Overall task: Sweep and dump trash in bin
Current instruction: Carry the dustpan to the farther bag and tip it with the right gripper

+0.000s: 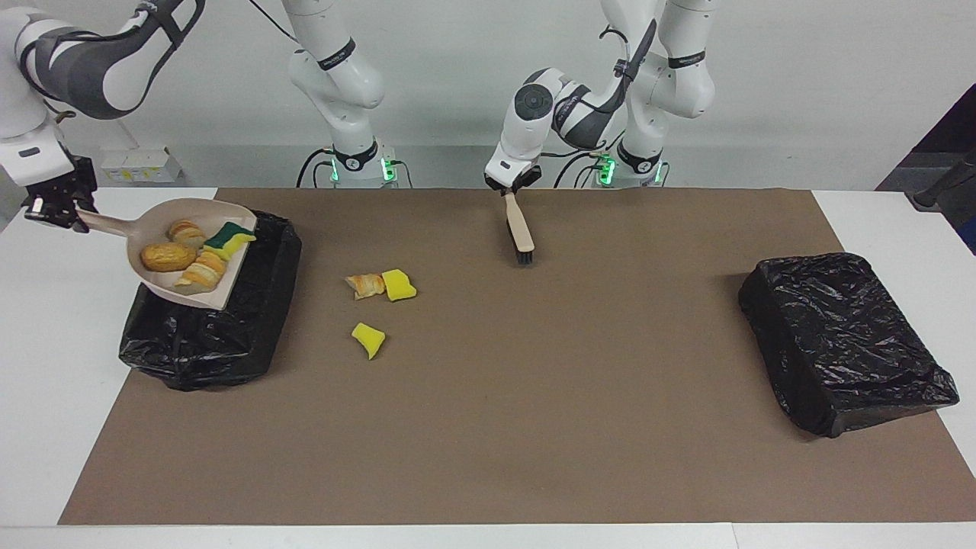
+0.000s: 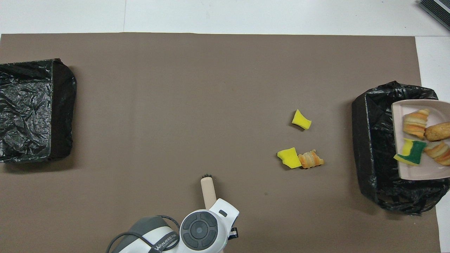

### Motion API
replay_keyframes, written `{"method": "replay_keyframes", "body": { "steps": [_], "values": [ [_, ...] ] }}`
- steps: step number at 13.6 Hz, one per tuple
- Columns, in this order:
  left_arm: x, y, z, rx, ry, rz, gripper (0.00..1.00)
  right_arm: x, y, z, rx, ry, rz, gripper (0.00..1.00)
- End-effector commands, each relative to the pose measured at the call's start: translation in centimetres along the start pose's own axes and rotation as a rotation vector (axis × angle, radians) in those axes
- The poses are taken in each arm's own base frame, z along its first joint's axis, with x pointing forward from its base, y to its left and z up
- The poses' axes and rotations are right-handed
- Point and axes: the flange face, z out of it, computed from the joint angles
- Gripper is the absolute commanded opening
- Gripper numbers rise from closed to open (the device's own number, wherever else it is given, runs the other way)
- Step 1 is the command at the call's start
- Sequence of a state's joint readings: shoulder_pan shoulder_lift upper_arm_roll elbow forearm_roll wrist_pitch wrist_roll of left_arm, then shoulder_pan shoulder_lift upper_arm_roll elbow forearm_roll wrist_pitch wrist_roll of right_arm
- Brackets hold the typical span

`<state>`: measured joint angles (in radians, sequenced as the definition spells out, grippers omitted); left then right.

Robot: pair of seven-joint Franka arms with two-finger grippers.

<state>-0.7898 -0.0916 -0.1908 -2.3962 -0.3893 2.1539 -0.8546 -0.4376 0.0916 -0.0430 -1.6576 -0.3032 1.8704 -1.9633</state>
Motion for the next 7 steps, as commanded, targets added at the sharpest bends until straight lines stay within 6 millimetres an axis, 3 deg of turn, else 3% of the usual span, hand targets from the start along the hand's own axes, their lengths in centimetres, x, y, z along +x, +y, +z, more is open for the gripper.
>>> {"method": "replay_keyframes", "body": {
  "steps": [1,5,7],
  "values": [
    [-0.6,-0.6,0.2,-0.021,-0.001,-0.004,0.00,2.3,1.9,-0.5,0.000,-0.210,-0.090,0.00],
    [-0.8,-0.8,0.6,-0.013,-0.004,-0.005,0.00,5.4,0.2,2.9,0.078,-0.308,-0.107,0.00],
    [-0.7,-0.9,0.5,-0.013,-0.005,-0.005,0.00,5.2,0.3,2.4,0.087,-0.349,-0.125,0.00]
  ]
}}
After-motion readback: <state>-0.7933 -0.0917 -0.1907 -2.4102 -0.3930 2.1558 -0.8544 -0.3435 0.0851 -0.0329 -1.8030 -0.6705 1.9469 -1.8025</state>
